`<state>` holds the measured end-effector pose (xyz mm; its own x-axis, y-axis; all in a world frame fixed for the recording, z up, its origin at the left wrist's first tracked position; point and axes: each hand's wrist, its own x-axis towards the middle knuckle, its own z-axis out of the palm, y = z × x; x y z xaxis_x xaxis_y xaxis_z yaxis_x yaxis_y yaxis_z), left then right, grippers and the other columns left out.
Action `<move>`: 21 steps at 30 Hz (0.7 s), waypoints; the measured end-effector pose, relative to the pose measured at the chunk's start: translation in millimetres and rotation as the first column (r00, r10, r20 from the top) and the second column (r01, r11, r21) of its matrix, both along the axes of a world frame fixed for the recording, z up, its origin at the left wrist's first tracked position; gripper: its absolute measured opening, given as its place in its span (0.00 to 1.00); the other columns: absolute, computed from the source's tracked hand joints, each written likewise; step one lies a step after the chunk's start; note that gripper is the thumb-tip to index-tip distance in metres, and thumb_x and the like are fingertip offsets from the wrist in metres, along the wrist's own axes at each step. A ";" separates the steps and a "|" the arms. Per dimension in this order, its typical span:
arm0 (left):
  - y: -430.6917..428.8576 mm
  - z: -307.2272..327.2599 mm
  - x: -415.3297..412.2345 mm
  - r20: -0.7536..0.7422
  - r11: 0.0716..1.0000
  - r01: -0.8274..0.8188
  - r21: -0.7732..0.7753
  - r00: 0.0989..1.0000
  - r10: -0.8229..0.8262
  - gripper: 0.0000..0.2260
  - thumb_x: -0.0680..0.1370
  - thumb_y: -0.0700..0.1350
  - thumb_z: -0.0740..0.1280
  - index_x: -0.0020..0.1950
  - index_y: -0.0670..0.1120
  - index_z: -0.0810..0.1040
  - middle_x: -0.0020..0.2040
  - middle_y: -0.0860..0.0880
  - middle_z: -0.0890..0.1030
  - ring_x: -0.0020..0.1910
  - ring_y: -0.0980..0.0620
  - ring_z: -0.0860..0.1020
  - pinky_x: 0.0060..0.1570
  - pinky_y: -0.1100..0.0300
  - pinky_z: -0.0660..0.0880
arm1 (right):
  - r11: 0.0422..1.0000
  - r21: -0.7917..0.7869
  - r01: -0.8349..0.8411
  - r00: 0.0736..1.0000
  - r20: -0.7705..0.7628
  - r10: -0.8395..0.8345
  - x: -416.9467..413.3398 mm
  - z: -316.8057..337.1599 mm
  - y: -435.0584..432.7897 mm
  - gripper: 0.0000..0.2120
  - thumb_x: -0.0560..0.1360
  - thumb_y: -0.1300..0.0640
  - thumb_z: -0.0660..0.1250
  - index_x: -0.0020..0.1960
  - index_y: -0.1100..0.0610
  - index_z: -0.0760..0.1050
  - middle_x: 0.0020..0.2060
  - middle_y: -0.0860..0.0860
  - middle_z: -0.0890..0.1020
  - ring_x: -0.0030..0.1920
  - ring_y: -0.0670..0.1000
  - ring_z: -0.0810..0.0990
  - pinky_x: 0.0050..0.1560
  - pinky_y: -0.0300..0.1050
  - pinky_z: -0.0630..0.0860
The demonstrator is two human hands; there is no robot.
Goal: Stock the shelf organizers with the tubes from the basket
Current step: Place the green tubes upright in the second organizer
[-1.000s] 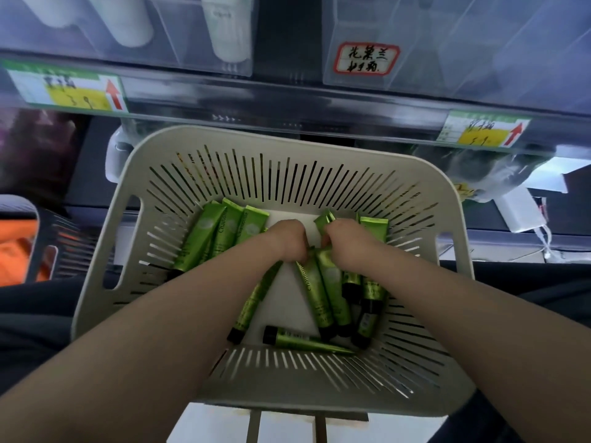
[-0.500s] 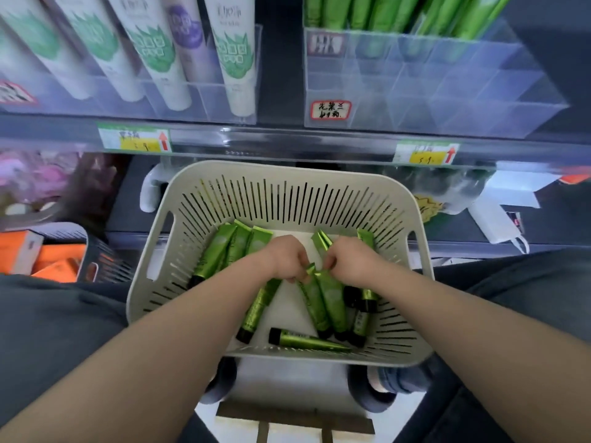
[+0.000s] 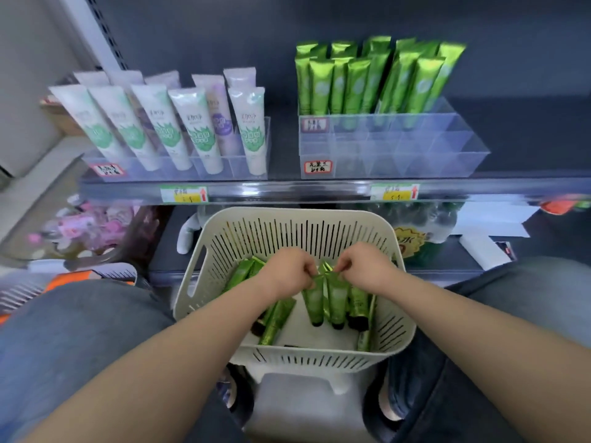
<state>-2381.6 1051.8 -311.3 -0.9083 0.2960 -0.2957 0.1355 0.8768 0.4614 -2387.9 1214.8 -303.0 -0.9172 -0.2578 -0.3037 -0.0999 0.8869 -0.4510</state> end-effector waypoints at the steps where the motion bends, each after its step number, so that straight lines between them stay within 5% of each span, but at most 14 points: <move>1: 1.0 7.6 0.7 -0.022 1.000 0.005 0.003 1.000 -0.004 0.09 0.71 0.42 0.73 0.51 0.46 0.82 0.49 0.50 0.82 0.50 0.53 0.79 0.49 0.64 0.71 | 1.000 -0.012 0.006 1.000 -0.020 -0.006 0.9 5.8 1.3 0.10 0.73 0.65 0.67 0.51 0.57 0.82 0.51 0.51 0.83 0.53 0.49 0.79 0.57 0.42 0.74; 21: 71.3 147.9 -32.0 -0.362 0.994 0.095 -0.055 0.926 -0.109 0.06 0.73 0.42 0.71 0.49 0.46 0.82 0.43 0.51 0.80 0.43 0.54 0.77 0.41 0.65 0.68 | 0.975 -0.200 0.095 0.936 -0.316 -0.156 -17.2 129.8 90.2 0.06 0.71 0.63 0.70 0.46 0.57 0.83 0.38 0.47 0.79 0.41 0.45 0.76 0.43 0.36 0.68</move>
<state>-2413.6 1123.1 -163.5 -0.9208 0.3882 0.0377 0.3779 0.8642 0.3323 -2405.0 1305.0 -173.2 -0.9860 -0.1558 0.0595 -0.1620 0.8094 -0.5645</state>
